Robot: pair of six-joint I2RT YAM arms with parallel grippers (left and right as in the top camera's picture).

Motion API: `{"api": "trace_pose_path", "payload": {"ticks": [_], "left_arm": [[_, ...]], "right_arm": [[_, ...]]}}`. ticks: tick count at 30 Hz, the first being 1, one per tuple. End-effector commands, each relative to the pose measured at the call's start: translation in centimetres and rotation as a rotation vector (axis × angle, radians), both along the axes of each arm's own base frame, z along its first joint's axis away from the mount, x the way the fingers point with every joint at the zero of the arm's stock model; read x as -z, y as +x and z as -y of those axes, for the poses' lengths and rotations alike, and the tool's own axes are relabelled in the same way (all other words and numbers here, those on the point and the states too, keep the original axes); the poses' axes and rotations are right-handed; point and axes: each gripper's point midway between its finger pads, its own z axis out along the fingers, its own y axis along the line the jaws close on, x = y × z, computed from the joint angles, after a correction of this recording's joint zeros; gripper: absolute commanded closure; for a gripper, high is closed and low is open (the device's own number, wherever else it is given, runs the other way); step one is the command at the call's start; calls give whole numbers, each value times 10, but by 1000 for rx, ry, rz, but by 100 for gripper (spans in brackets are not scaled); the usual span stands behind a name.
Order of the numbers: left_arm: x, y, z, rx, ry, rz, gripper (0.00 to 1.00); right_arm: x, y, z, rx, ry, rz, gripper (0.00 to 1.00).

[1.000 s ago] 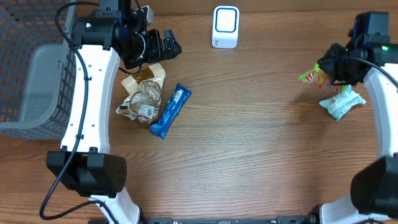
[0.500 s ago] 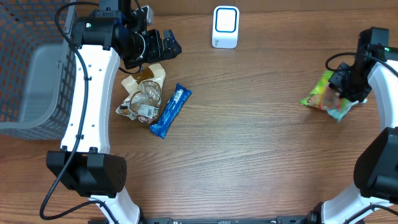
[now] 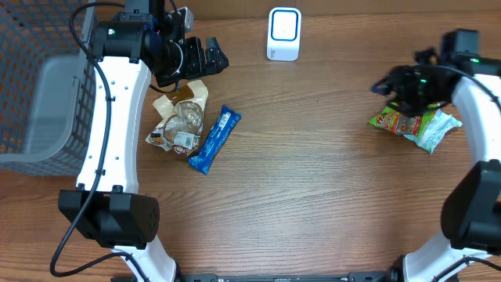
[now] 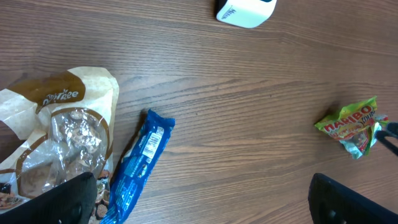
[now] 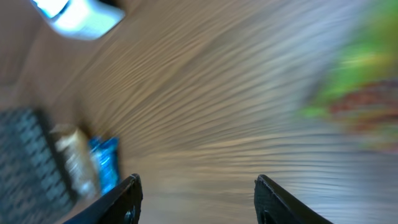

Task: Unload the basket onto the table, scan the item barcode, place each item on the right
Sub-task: 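Move the right gripper left down to the blue packet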

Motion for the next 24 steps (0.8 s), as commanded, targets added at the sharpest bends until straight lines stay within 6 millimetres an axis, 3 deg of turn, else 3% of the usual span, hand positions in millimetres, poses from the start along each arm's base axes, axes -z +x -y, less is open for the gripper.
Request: {"api": "trace_pose_path", "payload": {"ticks": [1, 12, 19, 24], "left_arm": [[-9, 0, -4, 4, 11, 31, 0], [-9, 0, -4, 4, 11, 31, 0], [-9, 0, -4, 4, 11, 31, 0], [-9, 0, -4, 4, 11, 31, 0]], "right_arm": [[-19, -3, -52, -46, 67, -3, 42], [2, -38, -187, -95, -38, -61, 42], [41, -65, -253, -111, 38, -34, 42], [56, -83, -296, -144, 84, 76, 41]]}}
